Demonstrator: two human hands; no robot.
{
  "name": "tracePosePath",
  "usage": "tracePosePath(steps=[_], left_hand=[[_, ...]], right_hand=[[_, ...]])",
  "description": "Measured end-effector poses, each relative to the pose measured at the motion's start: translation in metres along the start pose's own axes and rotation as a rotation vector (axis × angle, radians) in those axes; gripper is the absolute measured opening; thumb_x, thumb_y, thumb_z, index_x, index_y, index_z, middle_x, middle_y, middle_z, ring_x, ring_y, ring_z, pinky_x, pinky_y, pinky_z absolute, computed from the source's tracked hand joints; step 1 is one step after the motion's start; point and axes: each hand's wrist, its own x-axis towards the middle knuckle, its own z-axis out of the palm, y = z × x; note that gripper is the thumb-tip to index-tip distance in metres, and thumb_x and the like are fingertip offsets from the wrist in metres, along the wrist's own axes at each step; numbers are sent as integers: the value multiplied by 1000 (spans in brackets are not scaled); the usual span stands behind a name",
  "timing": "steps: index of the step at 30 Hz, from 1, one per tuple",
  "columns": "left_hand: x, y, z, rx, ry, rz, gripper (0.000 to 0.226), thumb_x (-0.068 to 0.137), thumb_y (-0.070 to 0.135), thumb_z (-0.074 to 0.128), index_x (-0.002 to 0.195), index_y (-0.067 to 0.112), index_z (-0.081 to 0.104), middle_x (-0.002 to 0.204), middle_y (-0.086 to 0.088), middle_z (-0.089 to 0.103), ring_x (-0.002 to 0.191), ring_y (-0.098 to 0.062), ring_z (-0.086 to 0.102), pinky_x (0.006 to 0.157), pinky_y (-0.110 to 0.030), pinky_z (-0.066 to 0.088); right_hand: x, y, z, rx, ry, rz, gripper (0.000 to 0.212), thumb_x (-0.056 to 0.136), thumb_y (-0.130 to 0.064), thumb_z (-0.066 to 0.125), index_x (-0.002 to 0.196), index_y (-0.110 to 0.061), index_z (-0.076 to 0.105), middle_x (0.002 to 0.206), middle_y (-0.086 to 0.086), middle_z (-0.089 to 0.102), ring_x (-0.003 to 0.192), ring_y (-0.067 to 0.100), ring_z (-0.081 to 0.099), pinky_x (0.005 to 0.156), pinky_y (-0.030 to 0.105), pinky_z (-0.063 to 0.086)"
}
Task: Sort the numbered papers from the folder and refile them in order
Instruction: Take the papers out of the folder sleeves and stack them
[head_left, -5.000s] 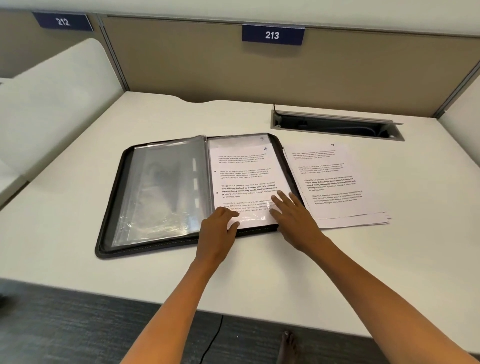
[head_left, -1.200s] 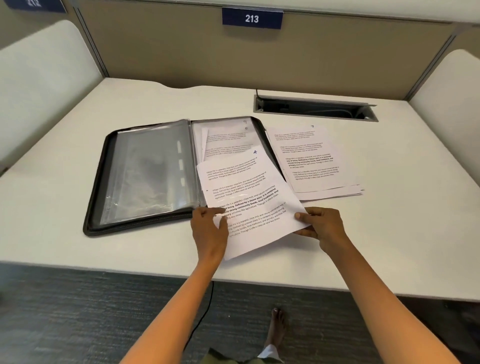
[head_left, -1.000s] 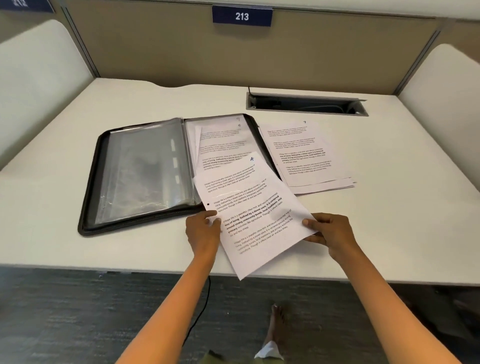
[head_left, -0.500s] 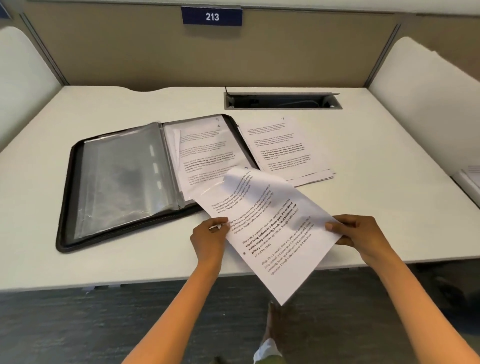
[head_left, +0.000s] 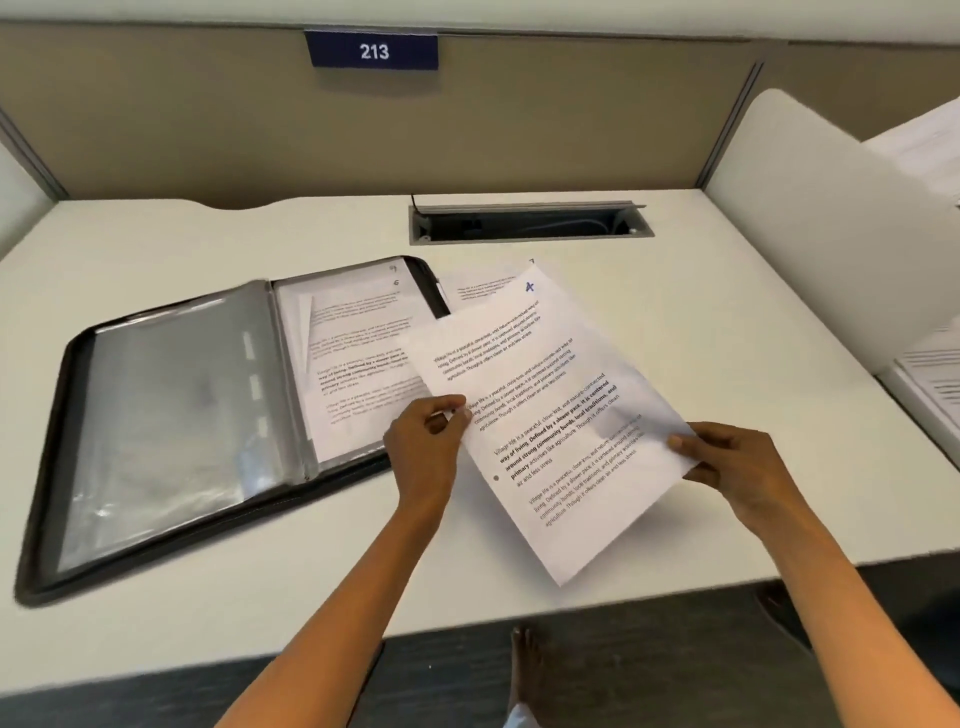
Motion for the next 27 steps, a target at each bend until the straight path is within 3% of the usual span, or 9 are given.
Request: tracePosePath(steps=[3,6,9,12,16,20,23,27], left_hand=[[32,9,22,33,1,37,14,80,9,73,93,10,72,92,2,69,81,-5,63,67,-12,51],[64,15,42,75,2,87,17,79,7,73,95,12,71,98,-2,70,82,-8,64,76,-16,51],[99,16,63,143,8,76,19,80,9,72,98,14,70,98,-2,68,86,-16,64,87,-31,52],[126,13,83,215,6,30,27,82,13,71,109,10,66,101,-4,63,90,-16,60,89,-32,50],[146,3,99,327,-75,35,38,83,16,70,118,8,59,124,-11,54,107,-22,55,92,-33,46],[150,-12,102,539,-173,163,36,88,17,65,123,9,59,138,-10,41,122,-23,45,103,-33,37],[146,-22,91,617,-96,236,36,88,15,64,123,10,59,128,-12,47,118,-26,45,101,-33,34],[134,-30,63,699,51,90,46,87,30,64,130,17,52,123,-11,46,117,-29,42,99,-44,27]], right_hand=[[25,-1,1,68,28,33,51,56,-27,88,95,1,70,87,14,74,72,18,71,61,22,56],[53,0,4,110,42,41,52,51,-26,87,93,-1,70,83,9,74,74,20,71,61,23,56],[85,1,8,137,57,71,14,76,1,70,90,-3,69,77,5,74,71,20,70,60,23,56],[116,4,12,137,84,107,14,81,7,64,89,-3,69,75,4,74,67,17,70,59,22,56],[148,11,20,117,100,123,14,80,5,66,88,-6,70,73,1,73,64,13,68,59,22,56],[171,21,28,64,166,171,18,75,0,74,92,-5,73,82,11,73,61,26,68,69,32,57],[177,25,33,36,219,182,21,74,-1,76,94,-5,73,85,13,72,56,22,67,66,28,57],[176,27,37,-33,292,168,18,76,-3,76,89,-13,70,78,4,69,46,11,63,53,17,53]])
